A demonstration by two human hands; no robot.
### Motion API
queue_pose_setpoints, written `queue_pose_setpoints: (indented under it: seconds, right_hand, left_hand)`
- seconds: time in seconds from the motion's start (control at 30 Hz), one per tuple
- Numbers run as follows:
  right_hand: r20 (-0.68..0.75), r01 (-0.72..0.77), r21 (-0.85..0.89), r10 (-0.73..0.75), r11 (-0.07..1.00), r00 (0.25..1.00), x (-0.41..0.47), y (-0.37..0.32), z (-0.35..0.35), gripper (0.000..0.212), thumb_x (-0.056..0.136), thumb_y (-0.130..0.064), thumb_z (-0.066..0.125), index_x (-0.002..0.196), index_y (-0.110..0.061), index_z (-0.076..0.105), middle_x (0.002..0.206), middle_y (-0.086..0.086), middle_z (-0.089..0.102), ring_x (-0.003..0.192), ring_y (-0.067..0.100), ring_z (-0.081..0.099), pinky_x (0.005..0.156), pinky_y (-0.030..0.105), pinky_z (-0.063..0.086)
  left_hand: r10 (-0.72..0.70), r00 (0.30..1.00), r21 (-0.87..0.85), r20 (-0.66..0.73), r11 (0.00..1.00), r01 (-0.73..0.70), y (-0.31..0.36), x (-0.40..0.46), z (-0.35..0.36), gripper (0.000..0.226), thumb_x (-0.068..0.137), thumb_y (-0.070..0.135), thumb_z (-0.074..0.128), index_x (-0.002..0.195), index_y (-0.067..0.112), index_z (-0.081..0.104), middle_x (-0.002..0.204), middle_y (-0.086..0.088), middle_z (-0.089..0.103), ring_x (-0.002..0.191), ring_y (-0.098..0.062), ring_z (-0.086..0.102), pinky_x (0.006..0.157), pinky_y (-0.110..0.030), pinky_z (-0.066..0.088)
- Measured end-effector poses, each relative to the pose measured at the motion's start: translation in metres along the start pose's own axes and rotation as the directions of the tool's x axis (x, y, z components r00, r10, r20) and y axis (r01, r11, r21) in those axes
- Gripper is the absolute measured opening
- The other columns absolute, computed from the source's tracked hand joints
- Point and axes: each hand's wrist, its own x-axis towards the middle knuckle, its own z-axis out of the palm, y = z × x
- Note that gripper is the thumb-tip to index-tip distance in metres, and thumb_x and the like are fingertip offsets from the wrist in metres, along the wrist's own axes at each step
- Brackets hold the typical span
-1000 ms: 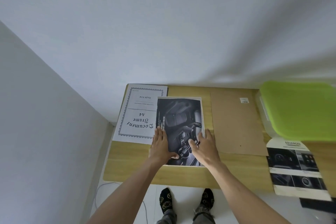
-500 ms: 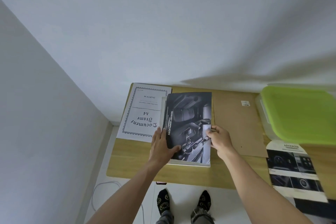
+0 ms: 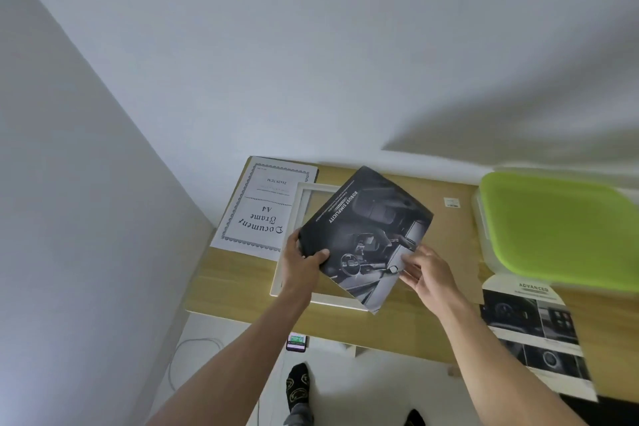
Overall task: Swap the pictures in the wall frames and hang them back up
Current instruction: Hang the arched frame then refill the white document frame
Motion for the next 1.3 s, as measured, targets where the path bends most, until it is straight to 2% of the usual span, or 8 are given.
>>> queue_pose_setpoints:
  seconds: [0.1,0.23,0.37,0.5,0.7,0.87,1.07,1.3]
  right_hand:
    - [0.034,0.01,0.084,-0.013,0.996,0.999,-0.003,-0.02,-0.047,0.021,0.092,-0.006,0.06,0.113,-0.007,0.06,0.104,0.014,0.07,0.087,0.025,0.069,0.076,0.038,0.055]
    - [0.021,0.029,0.094,-0.032,0.995,0.999,-0.003,-0.05,-0.113,0.036,0.088,-0.02,0.069,0.12,-0.006,0.061,0.12,0.017,0.067,0.104,0.03,0.066,0.085,0.041,0.054]
    - [0.063,0.051,-0.077,-0.046,0.996,0.997,-0.013,-0.072,-0.168,0.038,0.084,-0.033,0.074,0.118,-0.017,0.066,0.118,0.01,0.07,0.109,0.028,0.065,0.086,0.043,0.053]
    - [0.134,0.052,-0.373,-0.002,0.926,0.991,-0.024,-0.076,-0.212,0.036,0.085,-0.01,0.074,0.115,-0.029,0.068,0.095,0.008,0.077,0.073,0.021,0.073,0.061,0.032,0.053]
    - [0.019,-0.049,-0.523,0.07,0.851,0.997,-0.029,-0.058,-0.287,0.031,0.088,0.003,0.065,0.113,-0.016,0.069,0.096,0.009,0.078,0.086,0.029,0.075,0.077,0.046,0.06]
    - [-0.111,-0.189,-0.572,0.153,0.798,0.982,-0.034,-0.051,-0.354,0.024,0.09,-0.001,0.066,0.111,-0.014,0.067,0.095,0.008,0.078,0.089,0.028,0.075,0.088,0.05,0.058]
    - [-0.23,-0.219,-0.585,0.099,0.781,0.968,-0.032,-0.057,-0.413,0.028,0.091,-0.007,0.066,0.117,-0.015,0.064,0.104,0.007,0.073,0.092,0.023,0.071,0.075,0.04,0.058]
    - [-0.316,-0.22,-0.649,0.006,0.728,0.949,-0.012,-0.063,-0.449,0.033,0.088,-0.016,0.071,0.12,-0.018,0.064,0.114,0.005,0.069,0.102,0.024,0.066,0.09,0.046,0.056]
  left_hand:
    - [0.015,0.996,0.028,0.082,0.999,-0.017,0.002,-0.011,0.006,0.066,0.078,-0.008,0.072,0.132,0.022,0.048,0.11,-0.004,0.07,0.097,-0.025,0.07,0.078,-0.043,0.061]
    - [0.031,0.978,0.139,0.208,0.988,-0.061,0.0,-0.032,0.02,0.065,0.077,-0.008,0.073,0.128,0.025,0.049,0.115,-0.015,0.065,0.102,-0.033,0.066,0.072,-0.04,0.06]
    - [-0.001,0.962,0.258,0.275,0.963,-0.073,-0.004,-0.047,0.036,0.068,0.073,-0.004,0.078,0.126,0.028,0.05,0.114,-0.018,0.063,0.1,-0.037,0.066,0.07,-0.043,0.06]
    - [-0.035,0.974,0.294,0.226,0.955,-0.034,-0.015,-0.059,0.072,0.072,0.072,-0.009,0.078,0.129,0.022,0.045,0.113,-0.018,0.062,0.099,-0.035,0.066,0.066,-0.04,0.06]
    - [-0.158,0.984,0.267,0.089,0.955,0.129,-0.061,-0.072,0.146,0.031,0.084,-0.001,0.07,0.111,0.0,0.055,0.091,-0.017,0.073,0.07,-0.025,0.073,0.054,-0.031,0.056]
    - [-0.198,0.972,0.359,0.124,0.923,0.142,-0.095,-0.083,0.203,0.017,0.084,0.001,0.07,0.098,0.001,0.059,0.087,-0.016,0.072,0.072,-0.027,0.072,0.063,-0.039,0.061]
    - [-0.206,0.955,0.475,0.215,0.876,0.082,-0.112,-0.087,0.268,0.011,0.086,0.005,0.068,0.091,0.009,0.059,0.09,-0.016,0.071,0.067,-0.023,0.067,0.048,-0.024,0.048]
    - [-0.235,0.951,0.527,0.199,0.844,0.098,-0.128,-0.074,0.321,0.03,0.085,0.006,0.066,0.114,0.008,0.058,0.089,-0.012,0.072,0.071,-0.033,0.072,0.067,-0.054,0.059]
